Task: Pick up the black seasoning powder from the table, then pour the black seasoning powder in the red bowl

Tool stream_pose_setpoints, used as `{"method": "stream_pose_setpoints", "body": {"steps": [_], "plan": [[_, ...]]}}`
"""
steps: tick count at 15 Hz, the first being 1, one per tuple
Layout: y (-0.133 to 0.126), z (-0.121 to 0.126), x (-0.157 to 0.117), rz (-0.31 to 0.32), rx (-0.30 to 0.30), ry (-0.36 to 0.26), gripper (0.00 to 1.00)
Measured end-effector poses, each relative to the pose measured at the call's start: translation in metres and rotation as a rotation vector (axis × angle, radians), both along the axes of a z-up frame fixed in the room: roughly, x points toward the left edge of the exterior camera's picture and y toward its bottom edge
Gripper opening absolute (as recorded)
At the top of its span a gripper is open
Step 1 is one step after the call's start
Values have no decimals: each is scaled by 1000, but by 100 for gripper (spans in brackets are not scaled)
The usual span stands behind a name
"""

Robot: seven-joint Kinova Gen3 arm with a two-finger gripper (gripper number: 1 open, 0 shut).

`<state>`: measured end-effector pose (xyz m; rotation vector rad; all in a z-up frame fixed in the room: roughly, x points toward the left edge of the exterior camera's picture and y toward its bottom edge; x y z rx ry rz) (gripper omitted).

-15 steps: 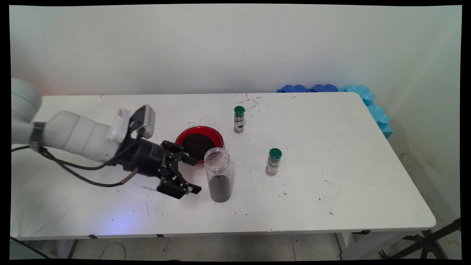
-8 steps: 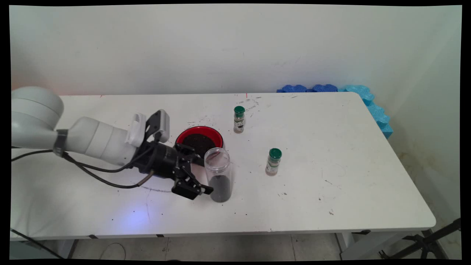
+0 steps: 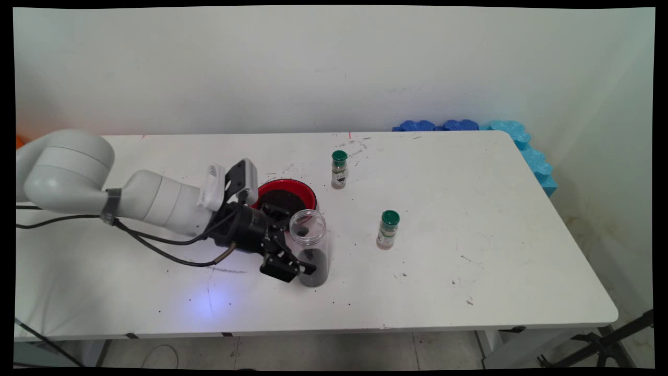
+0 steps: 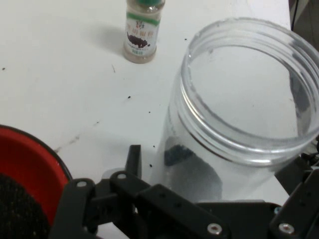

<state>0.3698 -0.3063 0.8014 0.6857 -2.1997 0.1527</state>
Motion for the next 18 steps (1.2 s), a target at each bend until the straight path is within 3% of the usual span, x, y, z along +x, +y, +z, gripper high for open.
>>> {"method": "stream_pose_setpoints", "body": {"steps": [7,8,18], "plan": [[-4,-4,-7,0,-6,3,100],[-5,-4,-7,0,-7,4,0],[-7,16,-3,-5,1,14,0]]}}
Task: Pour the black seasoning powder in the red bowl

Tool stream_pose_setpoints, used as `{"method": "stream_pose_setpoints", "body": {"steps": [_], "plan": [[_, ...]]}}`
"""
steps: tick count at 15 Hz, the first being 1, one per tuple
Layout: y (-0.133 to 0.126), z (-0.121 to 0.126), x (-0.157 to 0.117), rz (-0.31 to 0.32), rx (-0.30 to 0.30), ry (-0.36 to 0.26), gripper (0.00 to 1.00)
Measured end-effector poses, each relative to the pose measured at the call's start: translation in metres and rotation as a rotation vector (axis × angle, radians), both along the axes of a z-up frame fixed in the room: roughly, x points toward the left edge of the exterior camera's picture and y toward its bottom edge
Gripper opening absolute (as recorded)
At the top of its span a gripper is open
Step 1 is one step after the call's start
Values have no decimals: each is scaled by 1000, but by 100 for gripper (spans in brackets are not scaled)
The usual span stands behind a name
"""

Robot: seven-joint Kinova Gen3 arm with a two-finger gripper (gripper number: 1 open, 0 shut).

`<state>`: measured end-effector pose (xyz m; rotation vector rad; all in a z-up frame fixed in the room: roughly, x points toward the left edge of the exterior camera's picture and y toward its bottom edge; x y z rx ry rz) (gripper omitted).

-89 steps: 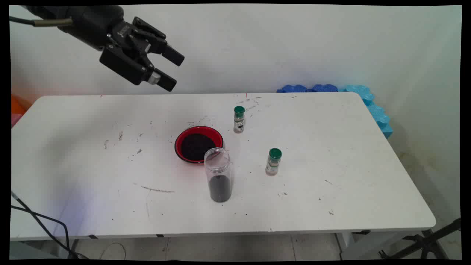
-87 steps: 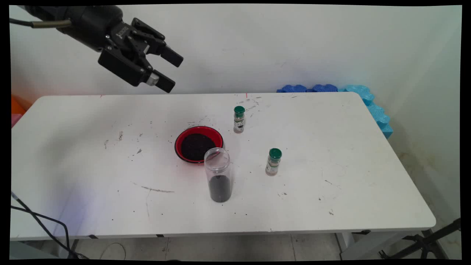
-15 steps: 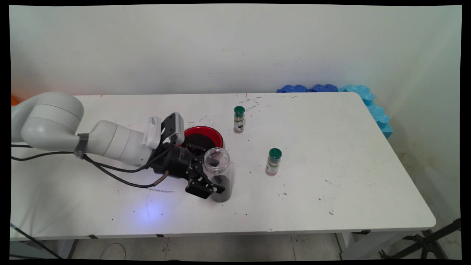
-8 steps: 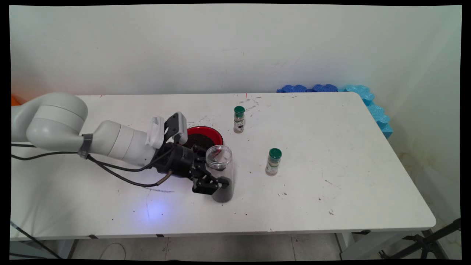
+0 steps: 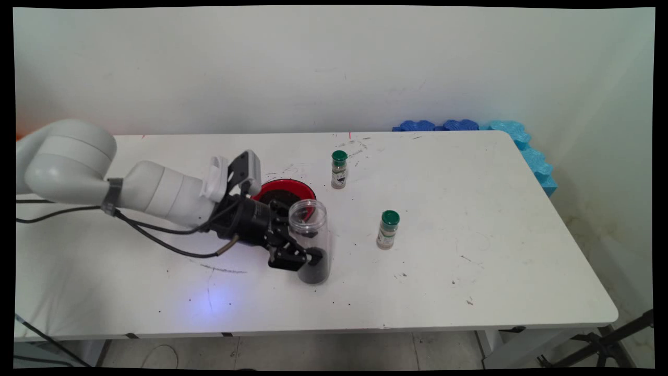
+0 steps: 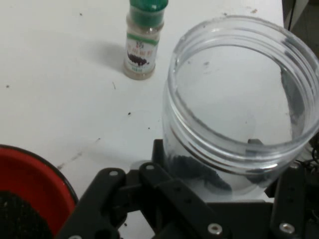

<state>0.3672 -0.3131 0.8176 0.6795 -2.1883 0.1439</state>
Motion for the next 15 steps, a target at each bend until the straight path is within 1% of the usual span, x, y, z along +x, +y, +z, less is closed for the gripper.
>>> {"method": "stream_pose_setpoints", "body": {"steps": [3,8,13,15], "plan": [[1,16,5,-7,15,2,0],[2,49,19,-10,85,8,0],[0,80,35,10,200,6,0],[-3,90,40,27,231,11,0]]}}
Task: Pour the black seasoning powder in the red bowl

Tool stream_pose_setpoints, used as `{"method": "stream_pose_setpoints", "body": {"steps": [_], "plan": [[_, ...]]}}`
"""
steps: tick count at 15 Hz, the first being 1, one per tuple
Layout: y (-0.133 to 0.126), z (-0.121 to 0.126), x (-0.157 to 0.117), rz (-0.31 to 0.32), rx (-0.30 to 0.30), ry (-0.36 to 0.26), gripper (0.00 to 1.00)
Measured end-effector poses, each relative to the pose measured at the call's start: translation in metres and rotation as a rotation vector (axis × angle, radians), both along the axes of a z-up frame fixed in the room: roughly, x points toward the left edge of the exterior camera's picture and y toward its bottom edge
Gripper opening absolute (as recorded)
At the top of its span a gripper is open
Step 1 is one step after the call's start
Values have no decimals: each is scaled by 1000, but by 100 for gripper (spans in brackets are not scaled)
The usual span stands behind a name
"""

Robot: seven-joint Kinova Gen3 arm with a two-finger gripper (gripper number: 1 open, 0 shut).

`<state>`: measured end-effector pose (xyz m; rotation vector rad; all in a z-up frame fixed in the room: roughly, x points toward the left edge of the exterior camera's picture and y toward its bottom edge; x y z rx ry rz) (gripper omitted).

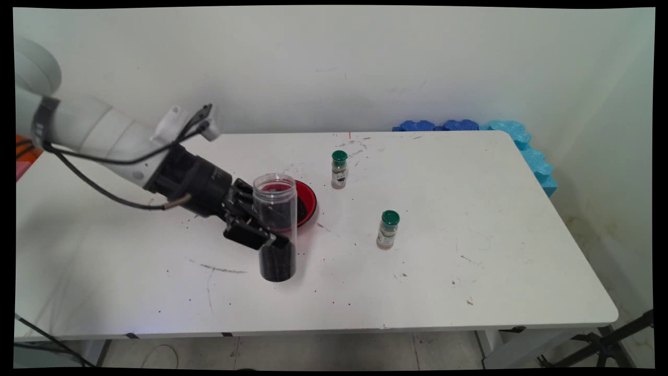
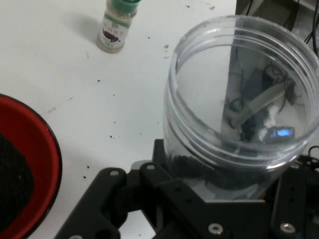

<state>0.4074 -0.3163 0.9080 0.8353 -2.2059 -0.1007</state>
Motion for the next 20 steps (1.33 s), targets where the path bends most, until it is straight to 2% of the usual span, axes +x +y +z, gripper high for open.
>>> {"method": "stream_pose_setpoints", "body": {"steps": [4,7,16,20], "plan": [[-7,15,9,6,44,4,0],[-14,20,16,42,88,-5,0],[-36,14,31,290,315,45,0],[-41,10,38,399,449,92,0]]}}
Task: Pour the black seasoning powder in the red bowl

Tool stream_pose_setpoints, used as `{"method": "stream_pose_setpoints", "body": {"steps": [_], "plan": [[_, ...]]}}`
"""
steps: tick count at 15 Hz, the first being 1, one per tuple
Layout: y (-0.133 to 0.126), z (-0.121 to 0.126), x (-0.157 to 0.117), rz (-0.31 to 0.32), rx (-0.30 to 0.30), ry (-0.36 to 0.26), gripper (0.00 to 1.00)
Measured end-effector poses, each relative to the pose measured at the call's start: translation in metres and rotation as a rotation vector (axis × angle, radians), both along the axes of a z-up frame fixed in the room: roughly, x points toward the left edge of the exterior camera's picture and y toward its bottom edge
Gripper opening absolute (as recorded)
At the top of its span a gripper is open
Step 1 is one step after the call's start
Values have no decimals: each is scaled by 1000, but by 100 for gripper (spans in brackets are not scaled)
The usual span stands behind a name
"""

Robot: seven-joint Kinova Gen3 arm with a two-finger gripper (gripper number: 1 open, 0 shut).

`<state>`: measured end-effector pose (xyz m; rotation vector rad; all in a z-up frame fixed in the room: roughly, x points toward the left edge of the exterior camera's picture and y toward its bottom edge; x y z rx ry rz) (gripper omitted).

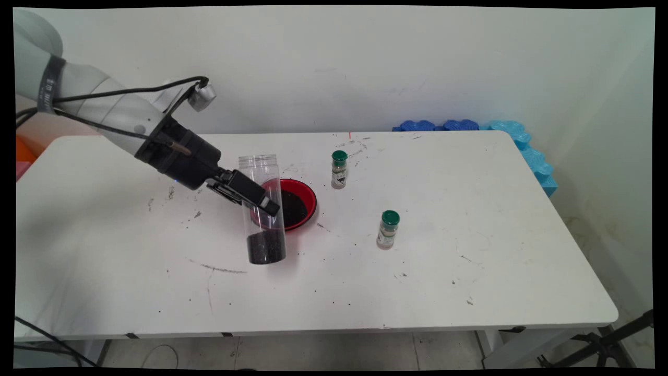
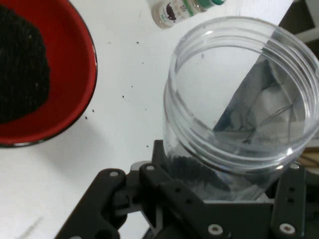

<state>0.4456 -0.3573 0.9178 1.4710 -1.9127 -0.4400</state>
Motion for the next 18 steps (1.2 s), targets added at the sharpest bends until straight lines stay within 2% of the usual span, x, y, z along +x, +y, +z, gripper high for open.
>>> {"method": "stream_pose_setpoints", "body": {"steps": [8,14,18], "plan": [[-11,-11,9,207,212,76,0],[-22,-23,18,420,390,160,0],[-26,-29,20,512,489,208,0]]}}
